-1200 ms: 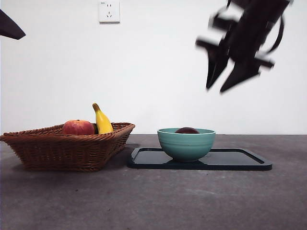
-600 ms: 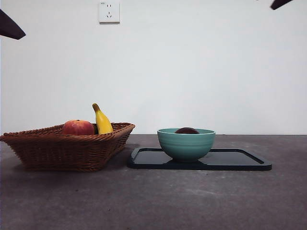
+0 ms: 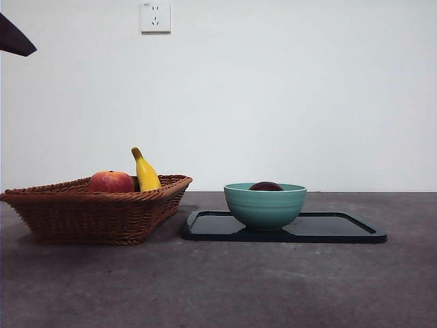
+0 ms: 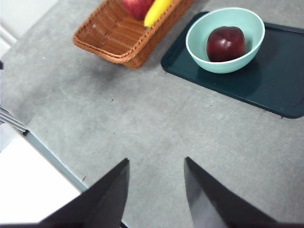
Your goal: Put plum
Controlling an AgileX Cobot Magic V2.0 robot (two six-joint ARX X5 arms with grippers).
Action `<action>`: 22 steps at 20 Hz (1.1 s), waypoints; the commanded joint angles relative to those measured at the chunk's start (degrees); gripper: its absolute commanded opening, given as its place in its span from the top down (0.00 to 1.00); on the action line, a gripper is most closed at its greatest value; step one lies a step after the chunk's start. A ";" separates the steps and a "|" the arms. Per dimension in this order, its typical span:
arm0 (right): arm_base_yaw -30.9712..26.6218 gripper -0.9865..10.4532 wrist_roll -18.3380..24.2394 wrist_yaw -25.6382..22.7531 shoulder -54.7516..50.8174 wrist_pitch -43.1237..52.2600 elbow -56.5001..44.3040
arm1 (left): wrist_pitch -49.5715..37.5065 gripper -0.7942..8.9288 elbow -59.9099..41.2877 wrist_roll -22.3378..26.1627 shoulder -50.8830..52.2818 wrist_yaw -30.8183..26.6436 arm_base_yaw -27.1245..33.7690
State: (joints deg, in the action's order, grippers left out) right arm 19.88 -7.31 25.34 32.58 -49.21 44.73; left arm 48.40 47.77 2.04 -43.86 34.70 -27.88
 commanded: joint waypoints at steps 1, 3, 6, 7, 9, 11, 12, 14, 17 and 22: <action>0.31 0.75 0.24 0.17 0.15 0.28 0.20 | -0.39 0.48 0.55 0.44 -0.26 0.26 -0.26; 0.31 0.75 0.24 0.17 0.26 0.28 0.20 | -0.39 0.48 0.55 0.44 -0.26 0.26 -0.26; 0.31 0.75 0.24 0.17 0.24 0.28 0.20 | -0.39 0.48 0.55 0.42 -0.26 0.26 -0.26; 0.31 0.75 0.26 0.17 0.24 0.28 0.20 | -0.39 0.48 0.55 0.42 -0.26 0.26 -0.26; 0.31 0.75 0.24 0.17 0.24 0.28 0.20 | -0.39 0.48 0.55 0.39 -0.26 0.26 -0.24; 0.31 0.75 0.24 0.17 0.24 0.26 0.20 | -0.57 0.48 0.55 -0.07 -0.26 0.26 -0.26; 0.31 0.75 0.24 0.17 0.24 0.26 0.20 | -1.07 0.48 0.55 -0.74 -0.31 0.26 -0.26; 0.31 0.75 0.24 0.17 0.24 0.26 0.20 | -4.46 0.48 0.61 -4.28 -0.44 0.26 -0.26; 0.31 0.75 0.22 0.17 0.24 0.26 0.20 | -10.25 0.48 2.19 -7.76 -2.58 -0.79 -0.42; 0.31 0.75 0.24 0.17 0.24 0.26 0.20 | -11.23 0.48 11.56 -8.35 -14.97 -7.04 -2.19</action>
State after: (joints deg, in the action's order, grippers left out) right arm 19.88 -7.31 25.36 32.60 -49.25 44.73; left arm 37.74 58.11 -5.69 -58.04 27.68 -29.65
